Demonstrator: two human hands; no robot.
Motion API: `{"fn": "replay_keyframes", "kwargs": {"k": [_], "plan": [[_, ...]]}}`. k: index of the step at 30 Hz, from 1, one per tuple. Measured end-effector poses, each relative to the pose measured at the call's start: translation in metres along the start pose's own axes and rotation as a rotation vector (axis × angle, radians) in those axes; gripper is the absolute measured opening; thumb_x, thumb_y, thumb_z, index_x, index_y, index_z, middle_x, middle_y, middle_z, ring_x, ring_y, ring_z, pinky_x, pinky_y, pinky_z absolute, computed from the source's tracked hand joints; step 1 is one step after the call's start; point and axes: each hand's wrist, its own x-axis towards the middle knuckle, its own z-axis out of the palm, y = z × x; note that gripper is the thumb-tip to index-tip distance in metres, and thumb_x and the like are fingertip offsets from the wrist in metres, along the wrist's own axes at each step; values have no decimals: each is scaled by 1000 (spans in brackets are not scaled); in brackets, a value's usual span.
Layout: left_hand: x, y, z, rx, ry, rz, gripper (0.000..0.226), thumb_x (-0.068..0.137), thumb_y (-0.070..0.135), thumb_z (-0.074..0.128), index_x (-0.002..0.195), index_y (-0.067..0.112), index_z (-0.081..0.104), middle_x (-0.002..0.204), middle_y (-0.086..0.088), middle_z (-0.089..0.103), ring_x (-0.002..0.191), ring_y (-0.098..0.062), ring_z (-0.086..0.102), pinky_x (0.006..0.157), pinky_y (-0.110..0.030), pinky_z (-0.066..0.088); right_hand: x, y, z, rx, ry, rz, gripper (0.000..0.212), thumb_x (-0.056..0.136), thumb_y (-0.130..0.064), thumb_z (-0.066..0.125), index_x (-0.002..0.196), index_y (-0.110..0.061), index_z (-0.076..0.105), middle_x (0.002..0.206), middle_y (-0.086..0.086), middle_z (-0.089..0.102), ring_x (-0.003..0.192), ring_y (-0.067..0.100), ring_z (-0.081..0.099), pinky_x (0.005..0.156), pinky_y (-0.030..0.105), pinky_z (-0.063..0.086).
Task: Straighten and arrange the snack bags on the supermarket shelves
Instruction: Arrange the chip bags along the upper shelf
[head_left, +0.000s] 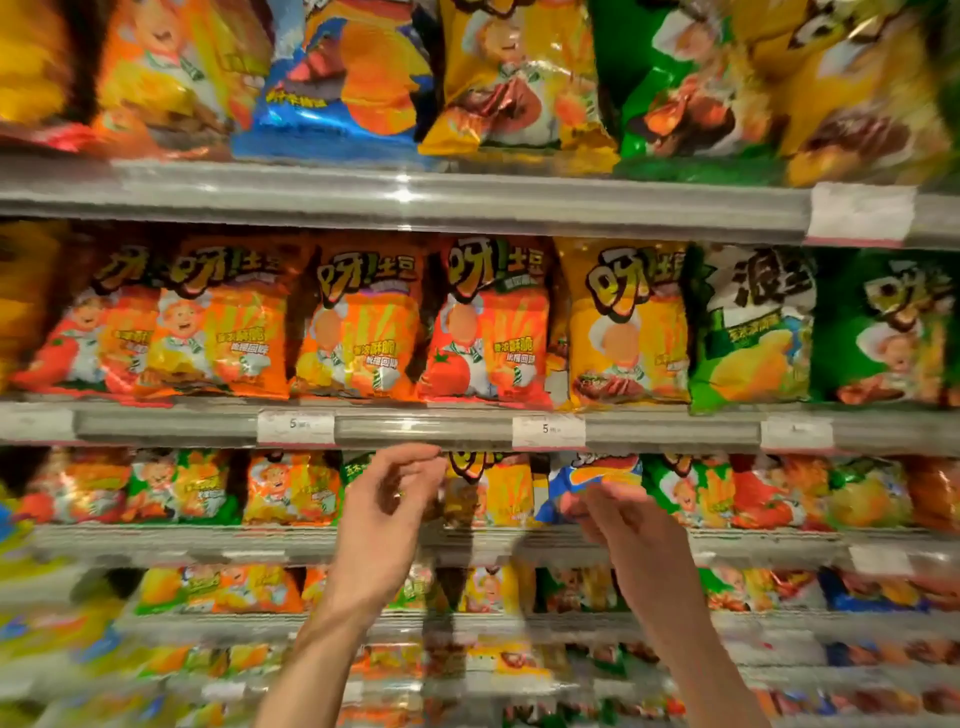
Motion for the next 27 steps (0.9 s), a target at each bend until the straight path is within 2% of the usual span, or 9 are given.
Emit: {"fn": "replay_keyframes", "kwargs": {"k": [2, 4, 6, 10, 15, 20, 23, 25, 27], "plan": [[-2, 11, 0, -4, 32, 10, 17, 81, 39, 75, 96, 31, 76, 97, -7, 78, 95, -18, 73, 84, -30, 58, 9, -2, -4, 2, -23, -32, 18, 100, -25, 61, 90, -21, 76, 90, -3, 76, 87, 18, 73, 78, 32, 57], [1, 24, -3, 4, 67, 39, 18, 82, 38, 74, 97, 30, 76, 98, -4, 78, 97, -20, 74, 86, -33, 59, 17, -13, -6, 94, -37, -26, 11, 97, -15, 64, 99, -16, 75, 93, 1, 77, 88, 21, 73, 80, 41, 58], [9, 40, -7, 17, 96, 75, 14, 85, 34, 75, 98, 29, 76, 98, -2, 77, 98, -20, 73, 88, -33, 58, 27, -33, -5, 195, -20, -37, 11, 94, -20, 70, 103, -15, 74, 90, 3, 78, 84, 19, 73, 73, 45, 58], [33, 85, -18, 35, 91, 191, 11, 88, 30, 75, 99, 27, 75, 97, 3, 77, 96, -15, 73, 83, -20, 56, 38, -97, -7, 205, -9, -186, 37, 74, -53, 70, 100, -27, 74, 93, 0, 77, 91, 16, 73, 81, 32, 55], [79, 143, -37, 93, 119, 372, 9, 93, 23, 74, 102, 25, 73, 95, 3, 77, 94, -13, 72, 85, -29, 55, 58, -182, -9, 119, 46, -426, 15, 86, -39, 71, 98, -30, 74, 92, -10, 77, 89, 4, 71, 75, 10, 51], [132, 189, -60, 323, 168, 504, 8, 97, 29, 70, 102, 33, 68, 98, 21, 73, 92, 5, 68, 77, -9, 48, 82, -257, 1, -47, 96, -590, 6, 94, -35, 69, 99, -33, 71, 87, -13, 72, 83, -6, 64, 68, 3, 44], [165, 212, -75, 551, 286, 571, 21, 97, 35, 68, 114, 23, 67, 107, 10, 71, 99, -7, 66, 84, -26, 53, 98, -297, 18, -241, 124, -715, 12, 96, -37, 66, 105, -30, 70, 95, -17, 70, 85, -5, 64, 68, 8, 47], [184, 223, -81, 740, 335, 566, 38, 97, 42, 65, 124, 16, 66, 119, -3, 70, 107, -21, 66, 90, -39, 53, 110, -318, 33, -426, 155, -810, 18, 96, -38, 64, 108, -27, 70, 98, -13, 70, 89, 5, 64, 77, 23, 51], [196, 230, -84, 911, 324, 505, 49, 98, 51, 60, 129, 14, 64, 122, -6, 68, 112, -26, 65, 89, -42, 54, 123, -333, 49, -656, 197, -925, 22, 98, -39, 60, 112, -23, 69, 102, -7, 66, 100, 15, 59, 86, 33, 46]]}}
